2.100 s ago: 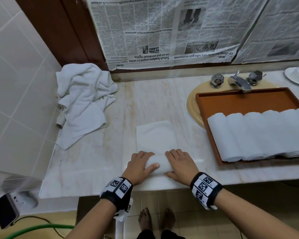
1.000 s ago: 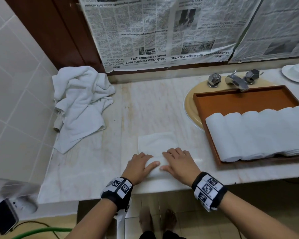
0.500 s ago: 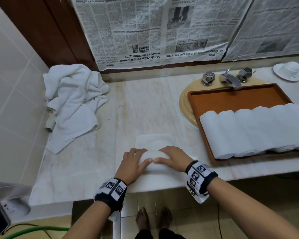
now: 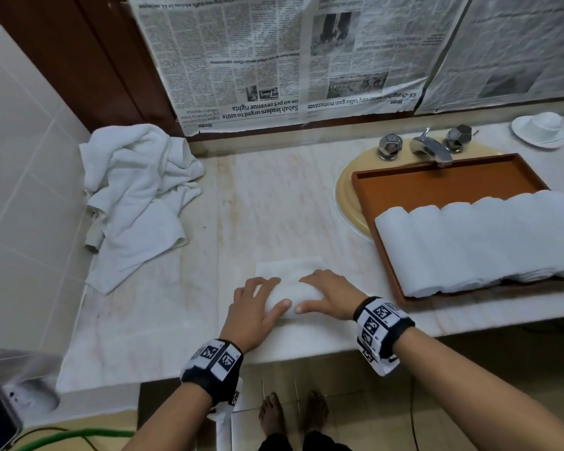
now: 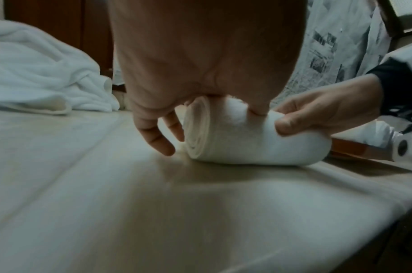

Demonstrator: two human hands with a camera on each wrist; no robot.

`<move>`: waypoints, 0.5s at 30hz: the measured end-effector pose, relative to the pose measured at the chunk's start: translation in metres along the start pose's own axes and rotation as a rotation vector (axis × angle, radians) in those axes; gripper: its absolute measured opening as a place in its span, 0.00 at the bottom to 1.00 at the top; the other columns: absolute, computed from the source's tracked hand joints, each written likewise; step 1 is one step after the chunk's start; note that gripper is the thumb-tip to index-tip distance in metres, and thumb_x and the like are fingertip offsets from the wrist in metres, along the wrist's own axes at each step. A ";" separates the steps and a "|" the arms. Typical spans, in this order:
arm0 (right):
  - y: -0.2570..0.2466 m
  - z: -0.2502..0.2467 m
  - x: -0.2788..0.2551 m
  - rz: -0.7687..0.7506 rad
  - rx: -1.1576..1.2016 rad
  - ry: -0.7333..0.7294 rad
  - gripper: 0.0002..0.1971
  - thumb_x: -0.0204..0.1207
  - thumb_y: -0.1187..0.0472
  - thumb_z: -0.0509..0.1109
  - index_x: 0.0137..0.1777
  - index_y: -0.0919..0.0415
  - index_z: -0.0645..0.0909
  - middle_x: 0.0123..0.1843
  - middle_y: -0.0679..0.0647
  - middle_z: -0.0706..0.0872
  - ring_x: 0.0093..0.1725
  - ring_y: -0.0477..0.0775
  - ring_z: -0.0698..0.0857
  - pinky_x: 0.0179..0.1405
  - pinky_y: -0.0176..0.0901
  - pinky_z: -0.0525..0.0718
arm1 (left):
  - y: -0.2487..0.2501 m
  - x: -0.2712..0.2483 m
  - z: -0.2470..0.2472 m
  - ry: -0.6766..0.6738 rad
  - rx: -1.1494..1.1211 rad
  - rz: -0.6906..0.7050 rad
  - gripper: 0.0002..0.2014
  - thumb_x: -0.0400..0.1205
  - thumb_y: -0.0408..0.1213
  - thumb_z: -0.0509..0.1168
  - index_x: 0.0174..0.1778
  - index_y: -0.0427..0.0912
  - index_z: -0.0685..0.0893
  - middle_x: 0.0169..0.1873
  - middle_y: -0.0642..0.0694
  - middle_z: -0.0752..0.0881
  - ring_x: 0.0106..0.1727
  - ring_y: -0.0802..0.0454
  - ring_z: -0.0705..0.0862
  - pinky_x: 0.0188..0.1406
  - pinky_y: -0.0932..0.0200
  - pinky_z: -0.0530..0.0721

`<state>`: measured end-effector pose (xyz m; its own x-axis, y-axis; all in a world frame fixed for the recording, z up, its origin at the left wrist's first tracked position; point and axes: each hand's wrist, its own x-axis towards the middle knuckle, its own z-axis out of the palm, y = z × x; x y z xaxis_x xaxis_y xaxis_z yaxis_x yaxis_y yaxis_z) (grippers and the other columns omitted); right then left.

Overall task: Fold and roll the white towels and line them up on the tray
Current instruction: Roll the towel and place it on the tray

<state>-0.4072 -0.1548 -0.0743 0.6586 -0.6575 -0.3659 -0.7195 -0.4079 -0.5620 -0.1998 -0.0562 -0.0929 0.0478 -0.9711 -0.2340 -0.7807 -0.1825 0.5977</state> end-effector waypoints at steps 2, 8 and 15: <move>-0.004 0.002 -0.008 -0.008 0.044 0.006 0.31 0.76 0.33 0.68 0.73 0.50 0.77 0.68 0.52 0.82 0.68 0.55 0.78 0.68 0.54 0.74 | -0.008 0.000 0.001 -0.036 -0.065 -0.017 0.36 0.74 0.77 0.50 0.76 0.65 0.71 0.72 0.54 0.70 0.72 0.50 0.67 0.71 0.50 0.71; -0.010 0.040 -0.034 -0.040 -0.432 0.286 0.37 0.73 0.30 0.56 0.71 0.57 0.76 0.63 0.56 0.83 0.61 0.60 0.84 0.58 0.57 0.83 | -0.022 0.027 0.003 -0.143 -0.062 -0.054 0.39 0.72 0.83 0.46 0.65 0.60 0.81 0.60 0.55 0.83 0.62 0.53 0.79 0.59 0.57 0.76; -0.004 0.002 -0.008 0.072 -0.182 -0.012 0.45 0.69 0.21 0.54 0.77 0.53 0.70 0.70 0.53 0.74 0.70 0.57 0.73 0.68 0.55 0.72 | -0.012 0.011 -0.001 -0.047 -0.236 -0.005 0.31 0.74 0.75 0.57 0.72 0.68 0.74 0.70 0.55 0.72 0.69 0.55 0.73 0.71 0.55 0.72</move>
<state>-0.4093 -0.1463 -0.0708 0.6059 -0.6822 -0.4094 -0.7920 -0.4689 -0.3910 -0.1896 -0.0647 -0.1017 0.0180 -0.9627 -0.2699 -0.6130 -0.2239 0.7577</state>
